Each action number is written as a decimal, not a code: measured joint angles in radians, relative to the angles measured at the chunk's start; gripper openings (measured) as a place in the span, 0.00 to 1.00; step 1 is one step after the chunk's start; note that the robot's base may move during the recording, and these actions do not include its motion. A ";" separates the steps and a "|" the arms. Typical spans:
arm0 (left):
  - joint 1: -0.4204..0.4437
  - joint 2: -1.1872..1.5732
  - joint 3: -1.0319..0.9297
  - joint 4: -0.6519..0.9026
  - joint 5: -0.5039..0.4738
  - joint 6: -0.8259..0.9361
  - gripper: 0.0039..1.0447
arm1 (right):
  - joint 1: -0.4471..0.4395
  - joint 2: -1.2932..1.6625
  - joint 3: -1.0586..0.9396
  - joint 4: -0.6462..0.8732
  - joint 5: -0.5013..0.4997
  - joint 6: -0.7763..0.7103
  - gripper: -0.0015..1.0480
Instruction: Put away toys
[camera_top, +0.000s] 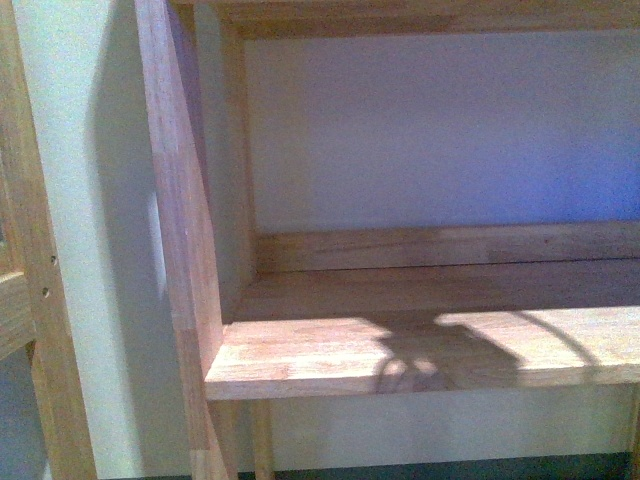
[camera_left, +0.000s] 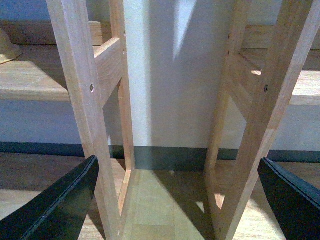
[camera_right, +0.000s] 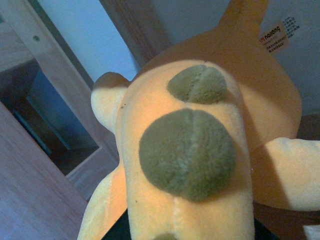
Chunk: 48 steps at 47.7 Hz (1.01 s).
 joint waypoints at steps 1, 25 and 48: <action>0.000 0.000 0.000 0.000 0.000 0.000 0.95 | 0.000 0.002 0.000 -0.003 0.000 0.000 0.19; 0.000 0.000 0.000 0.000 0.000 0.000 0.95 | 0.012 0.011 -0.012 -0.083 -0.031 -0.058 0.19; 0.000 0.000 0.000 0.000 0.000 0.000 0.95 | 0.023 0.011 -0.025 -0.049 -0.033 -0.068 0.43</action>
